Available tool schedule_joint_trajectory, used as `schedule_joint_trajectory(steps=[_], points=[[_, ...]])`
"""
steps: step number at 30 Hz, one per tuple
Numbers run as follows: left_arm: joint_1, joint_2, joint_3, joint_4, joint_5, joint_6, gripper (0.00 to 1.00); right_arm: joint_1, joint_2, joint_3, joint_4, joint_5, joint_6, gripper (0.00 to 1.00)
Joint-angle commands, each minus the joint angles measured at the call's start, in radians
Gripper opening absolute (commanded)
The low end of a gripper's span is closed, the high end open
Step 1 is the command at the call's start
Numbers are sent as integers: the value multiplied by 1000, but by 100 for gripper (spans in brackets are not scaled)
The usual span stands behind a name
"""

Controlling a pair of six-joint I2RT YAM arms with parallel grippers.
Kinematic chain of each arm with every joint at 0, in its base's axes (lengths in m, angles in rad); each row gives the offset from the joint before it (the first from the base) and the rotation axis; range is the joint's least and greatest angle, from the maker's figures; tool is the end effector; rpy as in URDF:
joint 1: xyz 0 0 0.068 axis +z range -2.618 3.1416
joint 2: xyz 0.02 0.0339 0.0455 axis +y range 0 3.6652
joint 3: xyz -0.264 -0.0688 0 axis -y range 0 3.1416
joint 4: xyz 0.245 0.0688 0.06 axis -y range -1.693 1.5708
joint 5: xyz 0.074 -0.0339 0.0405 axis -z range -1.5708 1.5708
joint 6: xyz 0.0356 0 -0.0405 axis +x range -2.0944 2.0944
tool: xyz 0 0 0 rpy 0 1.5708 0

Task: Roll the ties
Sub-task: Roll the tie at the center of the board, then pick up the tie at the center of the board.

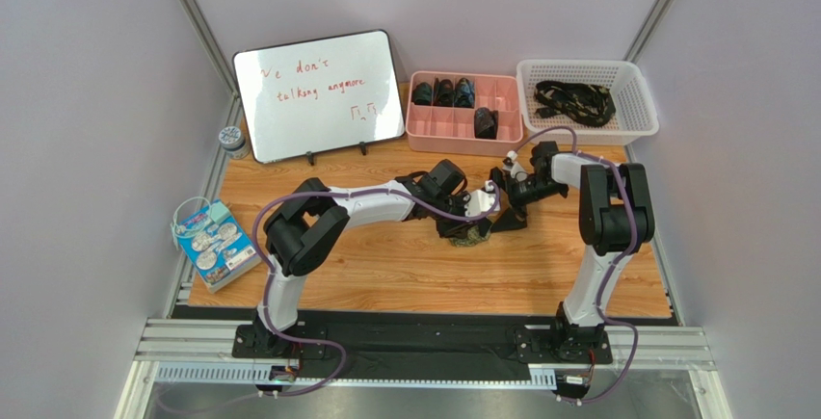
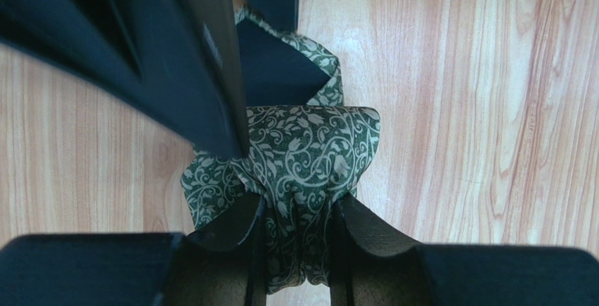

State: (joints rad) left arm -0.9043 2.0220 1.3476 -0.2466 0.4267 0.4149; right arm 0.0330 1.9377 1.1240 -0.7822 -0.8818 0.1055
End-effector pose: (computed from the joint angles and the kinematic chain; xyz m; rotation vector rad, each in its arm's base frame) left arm 0.2532 -0.3458 0.1602 1.6872 1.8761 -0.7343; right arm 0.3231 0.0382 0.1265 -0.1168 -2.7669 -1.3013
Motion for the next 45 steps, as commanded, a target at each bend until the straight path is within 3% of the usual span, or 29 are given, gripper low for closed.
schedule_joint_trajectory(steps=[1, 10, 20, 25, 30, 41, 44, 45], points=[[-2, 83, -39, -198, -6, -13, 0, 45, 78, -52, 210, 70, -29, 93], [25, 92, -36, -192, 26, -45, 0, 47, -39, -147, 256, -98, -47, 77], [51, 95, -39, -189, 93, -48, 0, 67, -75, -167, 339, -170, -15, 80], [76, 99, -42, -189, 113, -48, 0, 67, -103, -178, 334, -193, -17, 88], [85, 103, -39, -189, 136, -51, 0, 74, -132, -174, 330, -233, -6, 89], [88, 103, -34, -183, 141, -62, 0, 133, -123, -174, 299, -184, -40, 80], [87, 104, -36, -180, 142, -71, 0, 142, -115, -173, 302, -158, -36, 72], [87, 104, -36, -177, 142, -74, 0, 145, -112, -170, 302, -152, -30, 63]])
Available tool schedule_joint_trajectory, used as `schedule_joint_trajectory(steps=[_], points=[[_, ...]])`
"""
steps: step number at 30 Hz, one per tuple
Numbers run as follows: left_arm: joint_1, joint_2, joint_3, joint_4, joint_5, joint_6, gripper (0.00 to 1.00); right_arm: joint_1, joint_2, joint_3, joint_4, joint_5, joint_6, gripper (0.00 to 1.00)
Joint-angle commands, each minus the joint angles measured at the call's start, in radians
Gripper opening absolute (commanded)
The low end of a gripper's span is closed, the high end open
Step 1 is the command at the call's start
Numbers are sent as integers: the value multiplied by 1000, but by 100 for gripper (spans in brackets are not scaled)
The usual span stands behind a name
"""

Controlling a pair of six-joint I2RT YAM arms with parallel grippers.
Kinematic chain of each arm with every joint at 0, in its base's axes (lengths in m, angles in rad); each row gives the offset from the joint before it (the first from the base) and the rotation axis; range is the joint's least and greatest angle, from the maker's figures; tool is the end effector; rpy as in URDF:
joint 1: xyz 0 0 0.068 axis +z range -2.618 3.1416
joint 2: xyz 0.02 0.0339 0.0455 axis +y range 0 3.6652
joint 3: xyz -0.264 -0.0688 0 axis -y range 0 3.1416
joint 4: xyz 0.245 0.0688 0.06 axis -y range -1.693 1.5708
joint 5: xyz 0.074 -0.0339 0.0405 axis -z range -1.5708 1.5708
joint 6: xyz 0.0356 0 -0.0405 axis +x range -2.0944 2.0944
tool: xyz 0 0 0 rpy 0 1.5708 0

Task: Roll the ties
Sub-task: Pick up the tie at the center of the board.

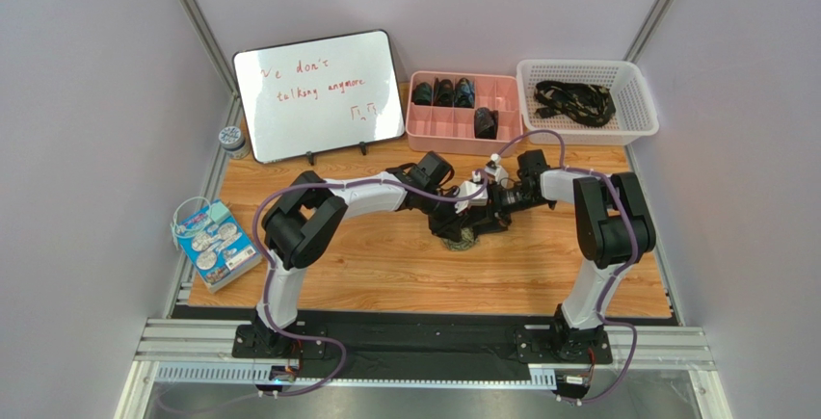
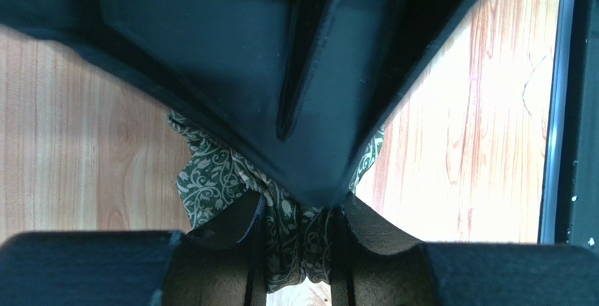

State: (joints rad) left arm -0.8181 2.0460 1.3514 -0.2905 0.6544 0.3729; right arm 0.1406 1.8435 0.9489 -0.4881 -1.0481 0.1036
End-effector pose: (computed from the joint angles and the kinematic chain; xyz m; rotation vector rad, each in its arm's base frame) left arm 0.2740 -0.3242 0.1523 1.6374 1.9540 -1.0083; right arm 0.3010 0.0738 0.1241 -0.1952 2.6708 1.5646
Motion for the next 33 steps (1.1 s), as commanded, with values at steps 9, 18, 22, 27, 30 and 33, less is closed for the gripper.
schedule_joint_trajectory(steps=[9, 18, 22, 27, 30, 33], points=[[0, 68, -49, -108, -111, -57, 9, 36, 11, 19, -41, 22, -41, 0], [36, -154, -152, 13, -127, -140, 99, 14, -68, 53, -66, 86, 34, 0], [62, -303, -172, -1, -110, -169, 99, 10, -125, 89, -92, 132, 67, 0], [83, -456, -179, -119, -131, -163, 99, -24, -176, 262, -232, 250, 48, 0], [111, -513, -190, -171, -156, -172, 99, -61, -199, 402, -273, 381, 12, 0], [134, -555, -199, -200, -163, -187, 100, -88, -181, 522, -277, 506, -19, 0]])
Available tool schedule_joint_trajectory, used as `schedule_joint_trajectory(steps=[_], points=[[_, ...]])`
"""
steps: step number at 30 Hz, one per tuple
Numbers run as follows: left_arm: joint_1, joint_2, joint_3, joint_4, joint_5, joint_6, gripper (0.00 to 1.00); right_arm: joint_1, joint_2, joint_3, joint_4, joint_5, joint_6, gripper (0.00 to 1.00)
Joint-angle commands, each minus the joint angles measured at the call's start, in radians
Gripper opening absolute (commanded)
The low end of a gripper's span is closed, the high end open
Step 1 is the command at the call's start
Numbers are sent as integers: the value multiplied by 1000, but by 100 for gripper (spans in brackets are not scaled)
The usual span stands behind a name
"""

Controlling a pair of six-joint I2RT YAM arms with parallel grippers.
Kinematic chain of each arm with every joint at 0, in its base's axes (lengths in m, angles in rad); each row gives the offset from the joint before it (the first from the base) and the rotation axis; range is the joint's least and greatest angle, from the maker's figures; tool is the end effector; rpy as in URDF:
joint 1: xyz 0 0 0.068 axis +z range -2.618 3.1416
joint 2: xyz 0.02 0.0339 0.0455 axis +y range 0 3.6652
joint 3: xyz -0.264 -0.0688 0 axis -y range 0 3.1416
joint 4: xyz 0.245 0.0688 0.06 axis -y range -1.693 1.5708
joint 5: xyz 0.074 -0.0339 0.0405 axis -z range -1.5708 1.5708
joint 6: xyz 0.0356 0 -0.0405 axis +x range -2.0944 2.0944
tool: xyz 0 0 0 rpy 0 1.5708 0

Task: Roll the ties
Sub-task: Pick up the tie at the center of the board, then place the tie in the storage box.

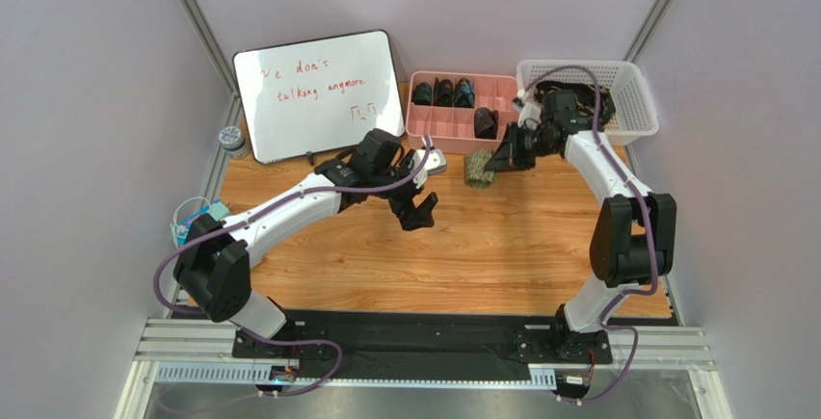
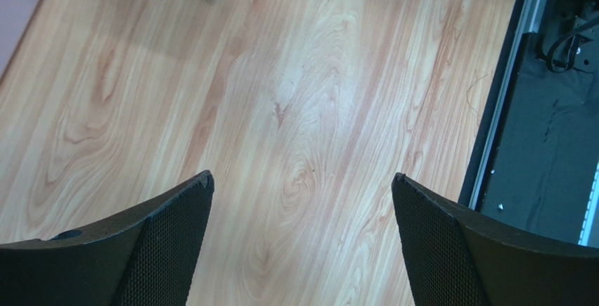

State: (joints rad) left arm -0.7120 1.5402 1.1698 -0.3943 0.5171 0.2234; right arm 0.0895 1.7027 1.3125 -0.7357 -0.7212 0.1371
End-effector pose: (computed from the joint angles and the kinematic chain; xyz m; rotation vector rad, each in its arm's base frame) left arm 0.2442 -0.2340 0.2720 1.2947 1.9762 -0.8446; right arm 0.3440 0.0545 0.2466 -0.1597 2.6030 1.0400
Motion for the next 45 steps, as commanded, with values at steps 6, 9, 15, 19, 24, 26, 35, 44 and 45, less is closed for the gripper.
schedule_joint_trajectory(steps=[6, 9, 15, 19, 24, 26, 35, 44, 45], points=[[48, -87, -45, -107, -57, -71, 99, -45, 116, 474, -30, 368, -85, 0], [52, -107, -73, -97, -63, -70, 100, -42, 193, 562, -30, 471, -119, 0], [65, -137, -120, -83, -80, -64, 99, -13, 276, 633, -25, 615, -172, 0], [72, -157, -150, -74, -77, -58, 99, 10, 317, 642, -31, 672, -197, 0], [75, -169, -165, -72, -78, -50, 100, 27, 367, 660, -59, 703, -205, 0], [75, -173, -171, -69, -80, -50, 100, 35, 399, 677, -80, 713, -202, 0], [77, -189, -187, -63, -77, -59, 99, 36, 552, 829, -194, 720, -205, 0], [88, -186, -185, -78, -69, -87, 99, 38, 630, 898, -231, 674, -211, 0], [91, -184, -183, -80, -68, -88, 100, 38, 635, 907, -232, 669, -211, 0]])
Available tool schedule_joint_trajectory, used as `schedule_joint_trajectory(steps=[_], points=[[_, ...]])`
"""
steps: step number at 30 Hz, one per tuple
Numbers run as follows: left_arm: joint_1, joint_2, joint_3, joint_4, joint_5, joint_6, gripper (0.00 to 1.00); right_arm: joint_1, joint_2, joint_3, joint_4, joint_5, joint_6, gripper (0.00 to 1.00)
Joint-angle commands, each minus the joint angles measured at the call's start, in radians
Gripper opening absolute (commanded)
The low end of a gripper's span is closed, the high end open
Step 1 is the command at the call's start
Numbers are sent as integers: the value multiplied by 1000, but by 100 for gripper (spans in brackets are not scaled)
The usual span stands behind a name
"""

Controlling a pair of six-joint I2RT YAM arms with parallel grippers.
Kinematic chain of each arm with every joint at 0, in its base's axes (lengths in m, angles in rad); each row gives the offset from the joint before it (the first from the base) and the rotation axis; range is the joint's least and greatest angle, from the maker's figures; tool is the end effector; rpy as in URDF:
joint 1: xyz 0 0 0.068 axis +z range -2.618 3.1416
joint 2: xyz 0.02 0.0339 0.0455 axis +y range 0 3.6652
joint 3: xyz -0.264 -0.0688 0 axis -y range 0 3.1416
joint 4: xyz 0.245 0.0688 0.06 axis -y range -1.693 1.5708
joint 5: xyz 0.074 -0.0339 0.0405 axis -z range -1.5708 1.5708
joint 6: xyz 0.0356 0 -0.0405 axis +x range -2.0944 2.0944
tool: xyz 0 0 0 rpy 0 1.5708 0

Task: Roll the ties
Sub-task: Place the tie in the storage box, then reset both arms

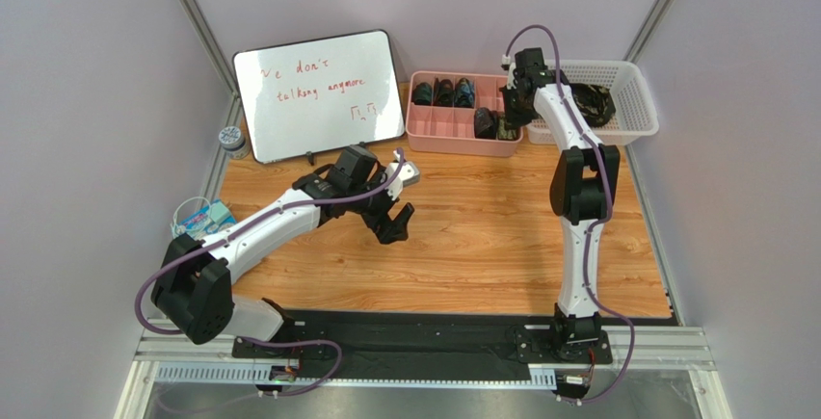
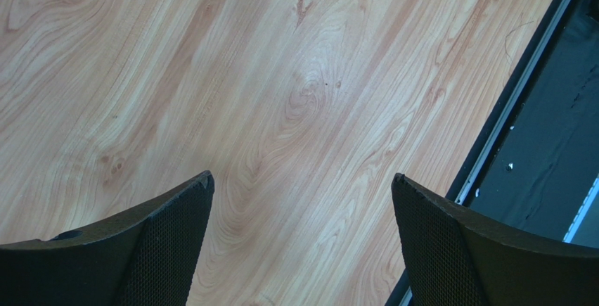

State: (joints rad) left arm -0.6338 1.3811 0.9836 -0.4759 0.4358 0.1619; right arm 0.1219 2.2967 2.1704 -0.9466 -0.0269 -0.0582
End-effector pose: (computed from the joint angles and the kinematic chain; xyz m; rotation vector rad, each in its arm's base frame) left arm 0.2228 -0.1824 0.2518 1.1376 2.1949 -0.7399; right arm 0.4944 0.0615 0.2433 -0.2468 2.6327 0.0570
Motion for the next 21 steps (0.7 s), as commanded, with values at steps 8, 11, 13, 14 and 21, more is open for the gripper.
schedule_joint_trajectory(steps=[8, 11, 13, 14, 21], points=[[65, -54, 27, -23, 7, -41, 99, 13, 3, 135, -9, -65, -2, 43], [94, -85, 44, -13, 27, -51, 99, 22, -55, 158, 9, -100, -9, 57], [108, -106, 58, -3, 30, -51, 100, 28, -108, 158, 20, -103, -14, 62], [111, -112, 64, -1, 27, -59, 99, 30, -126, 158, 20, -123, -14, 65], [169, -96, 160, -61, 1, -139, 100, 32, -301, 80, 22, -148, -9, 93]])
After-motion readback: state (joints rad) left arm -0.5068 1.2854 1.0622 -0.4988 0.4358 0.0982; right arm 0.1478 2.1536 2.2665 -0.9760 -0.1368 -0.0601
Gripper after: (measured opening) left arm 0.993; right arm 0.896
